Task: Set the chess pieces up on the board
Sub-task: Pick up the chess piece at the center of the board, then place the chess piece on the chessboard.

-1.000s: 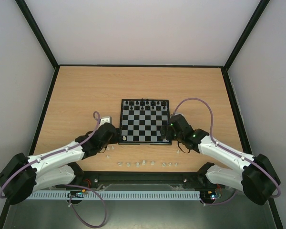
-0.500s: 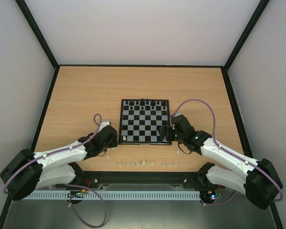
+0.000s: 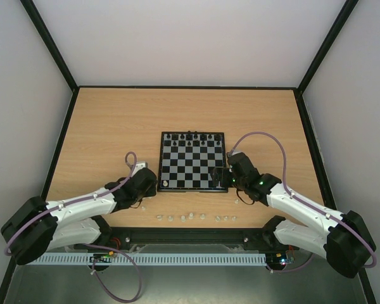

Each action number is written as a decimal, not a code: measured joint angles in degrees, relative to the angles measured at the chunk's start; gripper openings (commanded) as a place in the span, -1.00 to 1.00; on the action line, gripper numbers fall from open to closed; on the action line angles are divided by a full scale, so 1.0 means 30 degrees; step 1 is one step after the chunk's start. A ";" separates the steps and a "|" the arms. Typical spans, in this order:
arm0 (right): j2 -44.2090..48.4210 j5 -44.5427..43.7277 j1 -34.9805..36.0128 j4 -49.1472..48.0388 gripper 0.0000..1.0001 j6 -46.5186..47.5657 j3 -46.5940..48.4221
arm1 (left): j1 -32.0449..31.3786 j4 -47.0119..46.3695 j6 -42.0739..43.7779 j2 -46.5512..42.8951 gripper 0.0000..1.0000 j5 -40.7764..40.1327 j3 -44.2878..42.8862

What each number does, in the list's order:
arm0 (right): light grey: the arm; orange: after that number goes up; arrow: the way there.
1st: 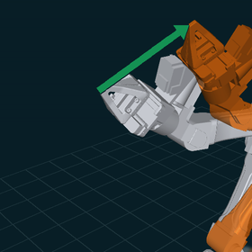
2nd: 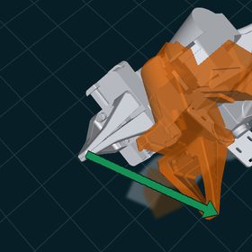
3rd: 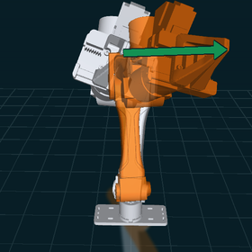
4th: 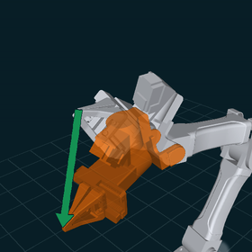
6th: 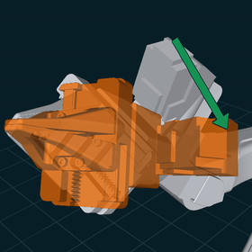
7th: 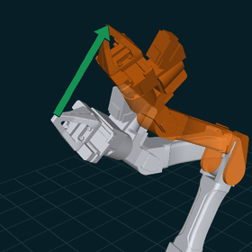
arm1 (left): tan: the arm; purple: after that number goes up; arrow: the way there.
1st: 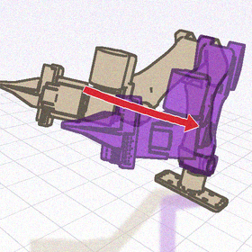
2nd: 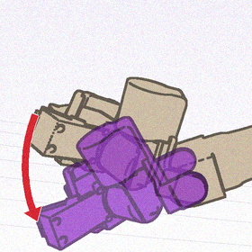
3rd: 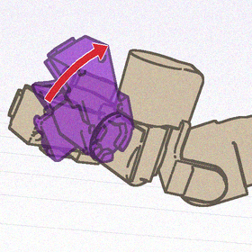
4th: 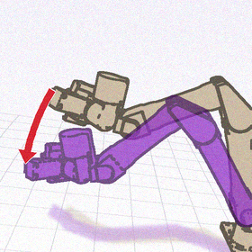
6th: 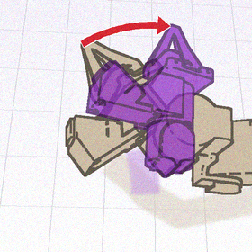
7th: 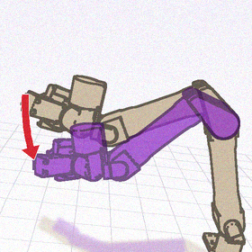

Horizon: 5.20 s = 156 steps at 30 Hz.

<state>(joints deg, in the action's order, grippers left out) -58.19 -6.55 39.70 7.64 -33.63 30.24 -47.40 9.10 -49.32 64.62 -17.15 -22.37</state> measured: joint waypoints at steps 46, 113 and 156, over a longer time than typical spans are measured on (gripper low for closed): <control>0.0503 0.0029 0.0000 -0.0029 0.80 -0.0007 -0.0466 | -0.0073 0.0255 0.0087 -0.0699 -0.52 -0.0874 0.0619; 0.0510 0.0029 0.0000 -0.0095 0.80 -0.0007 -0.0576 | -0.0656 0.1056 0.3461 0.3373 -0.87 -0.0160 -0.4182; 0.0510 0.0117 0.0000 -0.0102 0.80 -0.0007 -0.0627 | -0.1071 -0.0350 0.3905 0.5756 -0.69 0.0066 -0.5071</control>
<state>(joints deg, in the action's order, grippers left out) -56.66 -6.20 39.70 7.33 -33.65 28.36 -50.61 8.05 -37.60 81.89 -16.95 -37.58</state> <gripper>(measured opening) 0.902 0.153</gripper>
